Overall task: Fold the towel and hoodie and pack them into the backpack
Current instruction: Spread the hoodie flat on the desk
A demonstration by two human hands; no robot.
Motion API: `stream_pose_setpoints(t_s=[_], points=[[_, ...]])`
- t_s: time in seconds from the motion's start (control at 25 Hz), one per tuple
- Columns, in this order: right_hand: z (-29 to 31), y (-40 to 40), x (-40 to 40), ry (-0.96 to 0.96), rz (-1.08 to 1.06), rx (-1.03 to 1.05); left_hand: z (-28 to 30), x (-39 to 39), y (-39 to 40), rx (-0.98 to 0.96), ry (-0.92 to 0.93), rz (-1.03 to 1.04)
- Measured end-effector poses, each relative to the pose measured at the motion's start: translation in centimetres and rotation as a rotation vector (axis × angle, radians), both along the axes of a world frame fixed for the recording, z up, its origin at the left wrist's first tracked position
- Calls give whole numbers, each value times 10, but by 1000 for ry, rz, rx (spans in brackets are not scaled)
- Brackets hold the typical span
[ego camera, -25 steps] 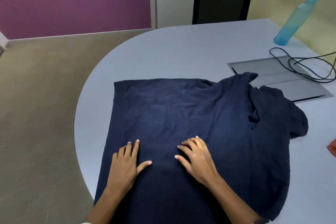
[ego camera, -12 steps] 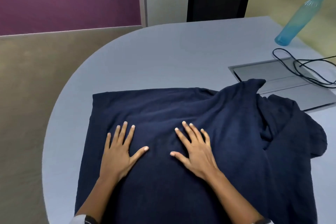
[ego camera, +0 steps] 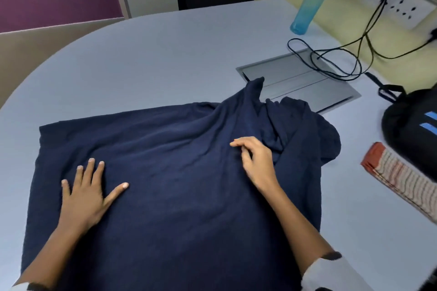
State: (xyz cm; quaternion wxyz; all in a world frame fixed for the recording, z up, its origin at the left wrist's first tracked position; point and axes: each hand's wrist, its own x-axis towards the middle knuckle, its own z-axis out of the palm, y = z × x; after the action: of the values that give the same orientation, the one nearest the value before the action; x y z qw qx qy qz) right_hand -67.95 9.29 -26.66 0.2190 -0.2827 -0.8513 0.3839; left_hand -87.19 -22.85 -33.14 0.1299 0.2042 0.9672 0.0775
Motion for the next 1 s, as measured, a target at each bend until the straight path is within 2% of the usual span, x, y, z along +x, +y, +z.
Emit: stream_pose_setpoints(t_s=[0.08, 0.2, 0.28, 0.36, 0.44, 0.56, 0.64, 0.68, 0.76, 0.84, 0.88, 0.92, 1.0], points=[[7, 36, 37, 45, -177, 152, 16, 18, 29, 6, 50, 54], [7, 70, 81, -64, -440, 189, 33, 91, 86, 244, 126, -75], [2, 88, 102, -207, -573, 52, 34, 157, 124, 392, 21, -195], [-1, 106, 115, -275, -619, -259, 35, 209, 157, 466, -73, -300], [13, 120, 119, -194, -610, -436, 39, 237, 177, 488, -89, -359], [56, 128, 130, 118, -506, -589, 63, 246, 199, 546, -67, -342], [93, 120, 144, 308, -354, -671, 93, 243, 216, 661, -92, -288], [108, 113, 151, 335, -251, -682, 113, 242, 225, 739, -150, -266], [126, 95, 165, 278, -47, -672, 153, 246, 244, 891, -399, -286], [131, 78, 178, 133, 103, -651, 178, 258, 262, 879, -657, -365], [130, 72, 184, 60, 130, -608, 180, 264, 270, 848, -709, -400], [128, 70, 191, 0, 115, -498, 176, 272, 276, 842, -710, -422], [123, 78, 202, -91, -52, -133, 159, 288, 284, 878, -720, -407]])
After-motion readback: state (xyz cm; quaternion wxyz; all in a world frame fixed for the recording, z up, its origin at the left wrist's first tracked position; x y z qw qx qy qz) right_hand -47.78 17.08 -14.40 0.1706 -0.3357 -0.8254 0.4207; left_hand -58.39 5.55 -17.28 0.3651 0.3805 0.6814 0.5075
